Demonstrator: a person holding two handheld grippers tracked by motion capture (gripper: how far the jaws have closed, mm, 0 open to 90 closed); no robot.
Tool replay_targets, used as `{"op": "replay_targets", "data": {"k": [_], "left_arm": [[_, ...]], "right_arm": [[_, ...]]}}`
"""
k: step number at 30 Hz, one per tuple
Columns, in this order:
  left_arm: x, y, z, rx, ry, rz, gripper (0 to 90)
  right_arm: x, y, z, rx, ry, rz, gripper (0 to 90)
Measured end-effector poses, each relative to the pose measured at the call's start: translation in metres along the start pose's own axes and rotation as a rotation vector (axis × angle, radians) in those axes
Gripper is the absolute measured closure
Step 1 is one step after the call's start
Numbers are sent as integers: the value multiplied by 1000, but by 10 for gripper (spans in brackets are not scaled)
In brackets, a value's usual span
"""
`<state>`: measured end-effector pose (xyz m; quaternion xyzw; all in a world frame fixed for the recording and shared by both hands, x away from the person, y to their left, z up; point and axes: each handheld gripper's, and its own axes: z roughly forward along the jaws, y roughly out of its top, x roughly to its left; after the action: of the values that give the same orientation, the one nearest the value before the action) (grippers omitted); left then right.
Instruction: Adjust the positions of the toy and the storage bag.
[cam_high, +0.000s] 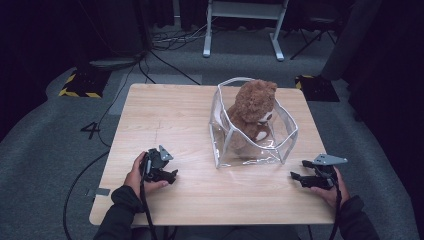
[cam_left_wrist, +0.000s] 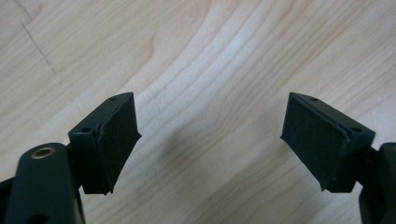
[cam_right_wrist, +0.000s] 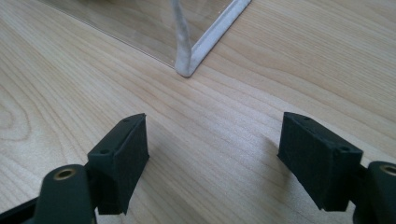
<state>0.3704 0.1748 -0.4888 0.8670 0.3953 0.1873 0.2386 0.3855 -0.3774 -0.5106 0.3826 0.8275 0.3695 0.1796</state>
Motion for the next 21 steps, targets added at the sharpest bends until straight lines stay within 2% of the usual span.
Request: {"op": "replay_targets", "data": {"k": [2,5,10,13,15,21], "left_arm": [[0,-2,-2,0,2,-1,184],[0,-7,-4,-25,1,-15,183],[-2,-14,-6,-19,-3,-22,182],[-2,-18,-7,-36,-15,-31,181],[-3,-21,-8,-36,-5,-30,181],[-4,-30,-10,-55,-12,-56,178]], "right_arm": [[0,0,0,0,0,0,240],[0,0,0,1,0,0,240],[0,0,0,0,1,0,240],[0,0,0,1,0,0,240],[0,0,0,1,0,0,240],[0,0,0,4,-1,1,240]]}}
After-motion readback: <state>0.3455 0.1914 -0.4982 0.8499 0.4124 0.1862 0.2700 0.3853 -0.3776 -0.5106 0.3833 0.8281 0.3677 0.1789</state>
